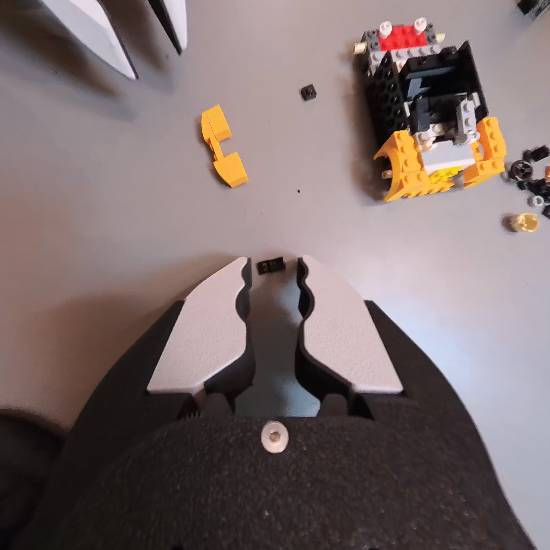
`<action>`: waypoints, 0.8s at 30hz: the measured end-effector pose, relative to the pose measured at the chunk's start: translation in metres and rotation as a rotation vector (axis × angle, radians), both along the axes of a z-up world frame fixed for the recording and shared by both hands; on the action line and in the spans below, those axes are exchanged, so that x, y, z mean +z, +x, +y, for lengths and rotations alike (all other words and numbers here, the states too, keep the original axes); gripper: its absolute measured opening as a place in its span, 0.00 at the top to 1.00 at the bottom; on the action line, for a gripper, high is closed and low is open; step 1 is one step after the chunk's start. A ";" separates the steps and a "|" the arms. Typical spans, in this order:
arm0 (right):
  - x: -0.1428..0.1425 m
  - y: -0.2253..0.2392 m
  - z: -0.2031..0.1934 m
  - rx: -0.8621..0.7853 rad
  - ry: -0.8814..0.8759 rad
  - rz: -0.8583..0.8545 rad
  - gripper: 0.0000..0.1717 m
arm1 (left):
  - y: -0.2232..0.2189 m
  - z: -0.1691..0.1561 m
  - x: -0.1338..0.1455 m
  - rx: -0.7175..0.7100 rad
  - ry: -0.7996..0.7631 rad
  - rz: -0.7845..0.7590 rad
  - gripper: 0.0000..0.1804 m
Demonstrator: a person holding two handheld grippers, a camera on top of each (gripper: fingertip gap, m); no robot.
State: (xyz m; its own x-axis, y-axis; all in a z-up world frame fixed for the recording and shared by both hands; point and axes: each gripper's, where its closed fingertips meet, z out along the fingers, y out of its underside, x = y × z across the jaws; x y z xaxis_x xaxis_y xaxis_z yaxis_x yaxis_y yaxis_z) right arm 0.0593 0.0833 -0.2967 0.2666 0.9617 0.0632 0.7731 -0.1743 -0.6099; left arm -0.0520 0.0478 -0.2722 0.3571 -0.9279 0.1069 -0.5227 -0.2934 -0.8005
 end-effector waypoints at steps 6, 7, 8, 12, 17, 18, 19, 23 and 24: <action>0.001 -0.004 -0.001 0.020 0.018 0.003 0.91 | -0.002 0.001 0.004 0.012 0.005 -0.018 0.87; 0.008 -0.010 -0.002 0.032 0.040 0.047 0.91 | -0.002 0.001 0.005 0.014 -0.001 -0.034 0.87; 0.021 -0.022 -0.002 0.045 0.076 0.130 0.91 | 0.000 0.001 0.008 0.015 -0.016 -0.058 0.87; 0.079 -0.071 -0.023 0.146 0.205 0.489 0.91 | 0.013 -0.010 0.039 -0.013 -0.241 -0.351 0.87; 0.090 -0.096 -0.049 0.266 0.319 0.541 0.91 | 0.014 -0.013 0.064 -0.024 -0.583 -0.648 0.88; 0.089 -0.098 -0.051 0.276 0.325 0.541 0.91 | 0.015 -0.017 0.065 -0.043 -0.619 -0.661 0.88; 0.088 -0.099 -0.052 0.281 0.332 0.533 0.91 | 0.016 -0.020 0.066 -0.061 -0.643 -0.664 0.89; 0.094 -0.103 -0.061 0.307 0.315 0.581 0.91 | 0.018 -0.026 0.064 -0.091 -0.662 -0.635 0.97; 0.096 -0.104 -0.063 0.312 0.304 0.596 0.91 | 0.019 -0.029 0.065 -0.109 -0.668 -0.637 0.98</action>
State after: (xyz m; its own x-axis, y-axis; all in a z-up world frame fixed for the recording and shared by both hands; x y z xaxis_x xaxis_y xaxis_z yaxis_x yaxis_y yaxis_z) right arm -0.0445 0.0208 -0.2004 0.0557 0.9616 0.2688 0.2817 0.2431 -0.9282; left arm -0.0329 0.0188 -0.2073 -0.0377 -0.6282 0.7771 -0.0943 -0.7720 -0.6286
